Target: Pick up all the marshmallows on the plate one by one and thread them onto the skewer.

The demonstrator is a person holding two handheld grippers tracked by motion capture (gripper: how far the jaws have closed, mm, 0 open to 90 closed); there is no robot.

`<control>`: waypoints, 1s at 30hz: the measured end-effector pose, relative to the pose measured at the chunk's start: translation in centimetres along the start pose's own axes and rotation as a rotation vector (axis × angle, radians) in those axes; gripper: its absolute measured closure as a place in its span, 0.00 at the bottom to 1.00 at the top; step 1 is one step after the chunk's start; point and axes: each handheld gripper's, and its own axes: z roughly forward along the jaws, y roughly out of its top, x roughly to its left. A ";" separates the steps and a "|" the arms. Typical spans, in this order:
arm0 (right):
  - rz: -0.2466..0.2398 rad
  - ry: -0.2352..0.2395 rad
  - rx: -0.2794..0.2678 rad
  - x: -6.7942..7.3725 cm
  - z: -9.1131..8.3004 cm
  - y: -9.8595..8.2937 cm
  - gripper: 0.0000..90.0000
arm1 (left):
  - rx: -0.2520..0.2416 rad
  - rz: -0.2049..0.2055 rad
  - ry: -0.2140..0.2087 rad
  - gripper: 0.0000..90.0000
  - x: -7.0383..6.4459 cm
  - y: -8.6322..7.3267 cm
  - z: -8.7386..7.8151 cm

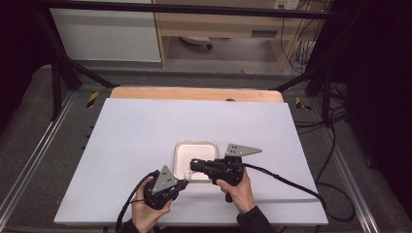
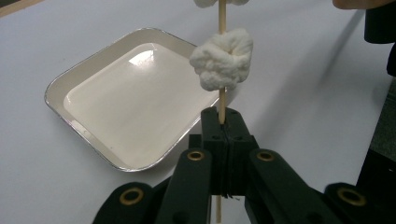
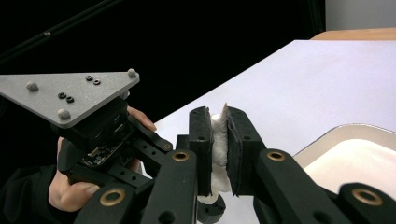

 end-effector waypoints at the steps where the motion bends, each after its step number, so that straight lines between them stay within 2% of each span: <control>1: 0.000 0.000 0.002 0.0 0.0 -0.1 0.91 | 0.000 -0.001 0.005 0.99 0.1 0.0 0.0; 5: 0.001 0.000 0.002 0.0 0.1 -0.2 0.91 | -0.001 -0.005 0.003 0.99 0.1 0.0 0.0; 8: 0.003 -0.007 0.019 -0.1 0.2 -0.2 0.90 | 0.008 -0.013 -0.017 0.99 0.3 -0.1 0.2; 10: -0.005 -0.017 0.028 -0.1 0.0 -0.1 0.89 | -0.004 -0.017 -0.035 0.99 0.3 -0.2 0.4; 11: -0.010 -0.028 0.025 -0.1 -0.1 0.0 0.87 | -0.015 -0.015 -0.029 0.99 0.3 -0.2 0.3; 12: -0.010 -0.033 0.022 -0.1 -0.2 0.1 0.84 | -0.027 -0.023 -0.039 0.99 0.4 -0.2 0.3; 15: -0.019 -0.064 0.038 -0.2 -0.5 0.5 0.67 | -0.037 -0.030 -0.031 0.99 0.7 -0.1 0.0; 22: -0.095 -0.134 0.048 -0.2 -1.4 1.1 0.32 | -0.029 -0.054 -0.019 0.99 1.4 -0.4 0.0; 25: -0.110 -0.184 0.069 -0.8 -2.0 1.1 0.21 | -0.033 -0.063 -0.017 0.99 1.6 -0.4 -0.2; 30: -0.125 -0.265 0.123 -2.2 -3.5 0.2 0.12 | -0.027 -0.093 -0.024 0.99 2.3 -0.5 -0.5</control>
